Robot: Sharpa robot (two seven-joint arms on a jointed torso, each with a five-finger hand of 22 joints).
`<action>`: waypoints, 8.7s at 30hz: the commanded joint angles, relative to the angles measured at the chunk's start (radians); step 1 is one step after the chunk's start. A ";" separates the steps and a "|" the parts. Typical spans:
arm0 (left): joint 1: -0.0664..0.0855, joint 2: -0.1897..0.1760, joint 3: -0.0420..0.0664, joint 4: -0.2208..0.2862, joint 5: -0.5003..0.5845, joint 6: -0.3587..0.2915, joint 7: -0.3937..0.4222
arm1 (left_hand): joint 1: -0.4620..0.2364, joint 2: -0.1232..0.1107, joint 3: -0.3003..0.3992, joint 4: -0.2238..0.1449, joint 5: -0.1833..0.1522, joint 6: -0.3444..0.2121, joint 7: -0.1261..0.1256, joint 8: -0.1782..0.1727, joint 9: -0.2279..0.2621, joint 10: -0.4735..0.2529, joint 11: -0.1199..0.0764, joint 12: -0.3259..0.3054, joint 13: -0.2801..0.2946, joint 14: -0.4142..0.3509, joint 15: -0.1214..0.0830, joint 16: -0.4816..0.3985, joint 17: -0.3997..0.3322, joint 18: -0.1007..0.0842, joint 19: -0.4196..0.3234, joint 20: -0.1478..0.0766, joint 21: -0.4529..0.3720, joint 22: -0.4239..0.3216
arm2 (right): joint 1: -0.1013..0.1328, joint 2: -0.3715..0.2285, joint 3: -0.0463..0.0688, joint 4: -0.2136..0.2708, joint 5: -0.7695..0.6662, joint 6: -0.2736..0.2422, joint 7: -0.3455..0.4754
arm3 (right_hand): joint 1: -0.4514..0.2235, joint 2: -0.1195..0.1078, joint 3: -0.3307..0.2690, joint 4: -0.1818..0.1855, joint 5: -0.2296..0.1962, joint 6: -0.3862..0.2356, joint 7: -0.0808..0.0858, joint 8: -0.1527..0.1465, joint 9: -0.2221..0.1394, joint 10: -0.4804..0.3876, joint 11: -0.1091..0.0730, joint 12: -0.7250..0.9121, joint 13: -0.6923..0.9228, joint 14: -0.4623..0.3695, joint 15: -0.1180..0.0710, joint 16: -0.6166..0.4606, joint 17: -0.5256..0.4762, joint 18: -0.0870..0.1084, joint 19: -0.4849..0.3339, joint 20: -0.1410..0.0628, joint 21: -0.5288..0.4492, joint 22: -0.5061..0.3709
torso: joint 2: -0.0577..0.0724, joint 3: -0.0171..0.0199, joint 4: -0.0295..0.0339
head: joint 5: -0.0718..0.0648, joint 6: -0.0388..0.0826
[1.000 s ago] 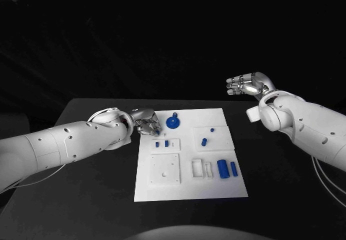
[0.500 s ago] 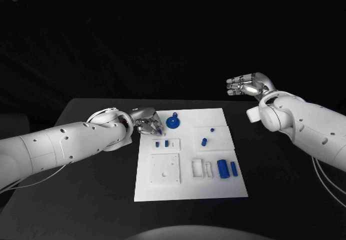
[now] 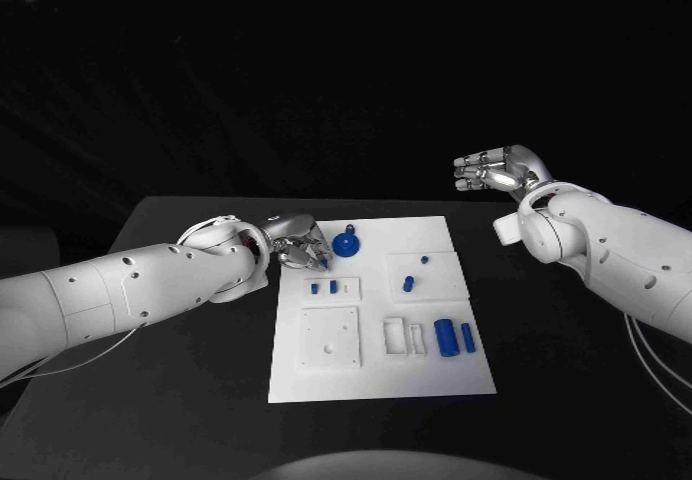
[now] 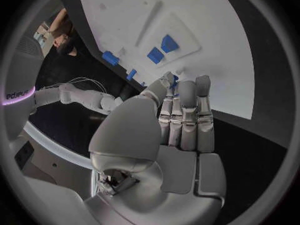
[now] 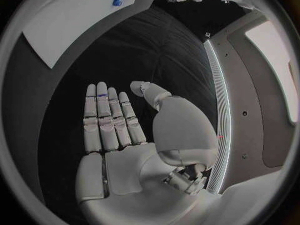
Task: Assemble the parts on the task board
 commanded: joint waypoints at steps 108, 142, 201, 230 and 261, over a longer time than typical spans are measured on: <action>-0.011 0.058 -0.030 -0.081 -0.070 0.042 -0.022 | 0.012 -0.043 -0.010 -0.013 -0.033 -0.193 -0.002 -0.002 -0.003 -0.081 0.030 0.004 0.001 -0.033 0.021 0.010 -0.006 0.025 -0.027 0.015 0.006 0.016 | -0.009 0.005 0.000 -0.005 -0.010 0.040 0.003 | -0.009 0.000 -0.012 -0.005 0.004 -0.006 -0.002 -0.003 -0.001 -0.009 0.001 -0.002 -0.001 -0.013 0.003 -0.006 -0.001 -0.013 -0.012 0.005 0.001 -0.002 | 0.000 -0.0001 0.0006 | 0.000 -0.006; 0.013 0.007 0.036 -0.204 0.405 -0.017 0.066 | -0.007 -0.069 0.062 -0.012 -0.040 -0.135 0.033 0.001 0.001 -0.117 0.046 0.005 0.001 -0.035 0.027 -0.174 -0.089 0.030 -0.069 0.025 -0.034 -0.002 | -0.037 -0.022 -0.010 0.128 -0.646 0.286 -0.186 | 0.066 0.015 -0.227 -0.100 -0.085 0.108 -0.052 -0.003 0.000 0.114 -0.067 -0.008 0.001 0.351 -0.133 0.173 0.197 0.022 0.390 -0.140 0.148 0.034 | 0.000 0.0000 -0.0003 | -0.008 0.025; 0.041 -0.072 0.066 -0.027 0.955 -0.027 0.163 | -0.021 -0.002 -0.206 0.111 -0.063 -0.145 0.036 0.001 0.002 -0.131 0.065 0.005 0.002 0.045 0.098 -1.051 -0.240 -0.016 -0.033 0.097 -0.292 -1.044 | -0.054 -0.020 -0.172 0.273 -1.097 0.173 -0.363 | 0.075 -0.030 0.100 -0.116 -0.348 0.237 -0.078 -0.003 0.004 0.243 -0.108 -0.010 0.003 0.284 -0.176 0.812 0.505 0.018 0.422 -0.202 0.508 0.487 | 0.000 -0.0011 0.0004 | -0.015 0.021; 0.041 -0.070 0.066 -0.048 0.931 -0.008 0.147 | -0.018 0.003 -0.201 0.109 -0.049 -0.150 0.038 0.001 0.001 -0.145 0.068 0.005 0.002 0.043 0.099 -1.051 -0.238 -0.015 -0.038 0.098 -0.282 -1.047 | -0.059 -0.026 -0.156 0.292 -1.084 0.137 -0.406 | 0.088 -0.005 0.153 -0.122 -0.492 0.313 -0.099 -0.002 0.035 0.328 -0.136 -0.008 0.008 0.288 -0.199 0.804 0.505 0.002 0.438 -0.225 0.465 0.553 | -0.001 -0.0017 -0.0001 | -0.014 0.018; 0.041 -0.041 0.066 -0.088 0.936 -0.059 0.177 | -0.015 0.001 -0.205 0.119 -0.050 -0.154 0.040 0.002 0.002 -0.141 0.068 0.005 0.002 0.043 0.099 -1.051 -0.236 -0.014 -0.041 0.099 -0.274 -1.056 | -0.073 -0.056 -0.065 0.568 -0.972 0.149 -0.380 | 0.085 0.008 0.130 -0.133 -0.475 0.311 -0.099 -0.002 0.038 0.327 -0.136 -0.008 0.007 0.289 -0.202 0.797 0.506 0.000 0.452 -0.227 0.420 0.591 | -0.007 -0.0032 0.0000 | 0.031 0.010</action>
